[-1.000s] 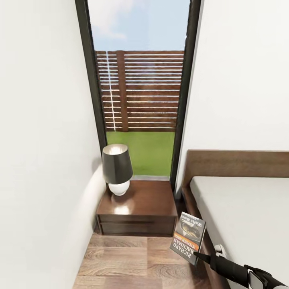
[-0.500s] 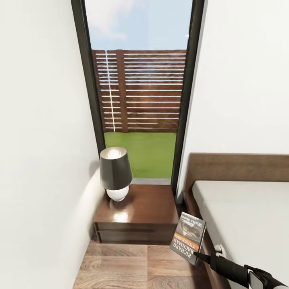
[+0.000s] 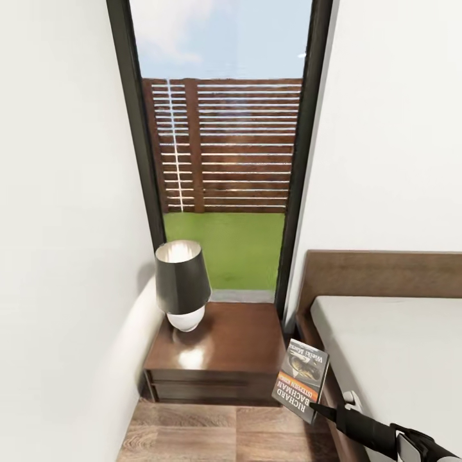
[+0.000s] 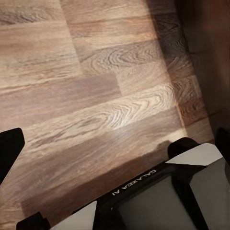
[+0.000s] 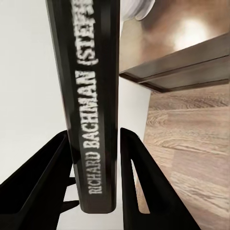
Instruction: In the bedroom, move the book from the bed onto either nightstand, and place the two sandals side by side next to the bed.
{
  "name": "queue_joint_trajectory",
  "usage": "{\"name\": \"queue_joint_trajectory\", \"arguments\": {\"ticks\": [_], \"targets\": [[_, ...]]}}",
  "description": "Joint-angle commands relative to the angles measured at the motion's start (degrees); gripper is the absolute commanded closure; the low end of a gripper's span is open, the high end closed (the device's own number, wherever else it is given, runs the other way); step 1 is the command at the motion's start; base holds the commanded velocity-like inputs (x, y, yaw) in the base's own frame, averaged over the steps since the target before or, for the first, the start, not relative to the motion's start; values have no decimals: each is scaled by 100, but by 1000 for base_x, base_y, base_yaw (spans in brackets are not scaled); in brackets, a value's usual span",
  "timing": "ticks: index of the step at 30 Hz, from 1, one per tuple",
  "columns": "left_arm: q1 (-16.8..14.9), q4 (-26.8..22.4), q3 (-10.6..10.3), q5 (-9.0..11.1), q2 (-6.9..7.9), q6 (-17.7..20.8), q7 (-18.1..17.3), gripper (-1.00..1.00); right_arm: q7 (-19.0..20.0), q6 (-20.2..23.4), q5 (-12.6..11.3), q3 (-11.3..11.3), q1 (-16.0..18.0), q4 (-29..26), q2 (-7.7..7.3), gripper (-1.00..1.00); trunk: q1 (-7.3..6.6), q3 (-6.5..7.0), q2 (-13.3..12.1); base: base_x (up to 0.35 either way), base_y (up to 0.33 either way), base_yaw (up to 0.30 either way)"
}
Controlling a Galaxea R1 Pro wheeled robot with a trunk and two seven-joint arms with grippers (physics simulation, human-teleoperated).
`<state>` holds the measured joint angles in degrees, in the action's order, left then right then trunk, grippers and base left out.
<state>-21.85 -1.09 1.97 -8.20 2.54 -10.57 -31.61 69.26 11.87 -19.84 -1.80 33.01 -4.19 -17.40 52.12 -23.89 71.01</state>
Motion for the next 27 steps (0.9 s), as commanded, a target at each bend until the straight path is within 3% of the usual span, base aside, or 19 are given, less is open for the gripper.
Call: {"name": "queue_joint_trajectory", "arguments": {"ticks": [1, 19, 27], "targets": [[-4, 3, 23, -59, 1, -41, -3, -100, 17, 61, -11, -49, 4, -3, -1, 100, 2, -6, 4, 202, 0, 0], [-4, 3, 23, -59, 1, -41, -3, -100, 17, 61, -11, -49, 4, -1, -1, 100, 2, -6, 4, 197, 0, 0], [-4, 3, 23, -59, 1, -41, -3, -100, 17, 61, -11, -49, 3, -3, -1, 100, 2, -6, 4, 48, 0, 0]]}}
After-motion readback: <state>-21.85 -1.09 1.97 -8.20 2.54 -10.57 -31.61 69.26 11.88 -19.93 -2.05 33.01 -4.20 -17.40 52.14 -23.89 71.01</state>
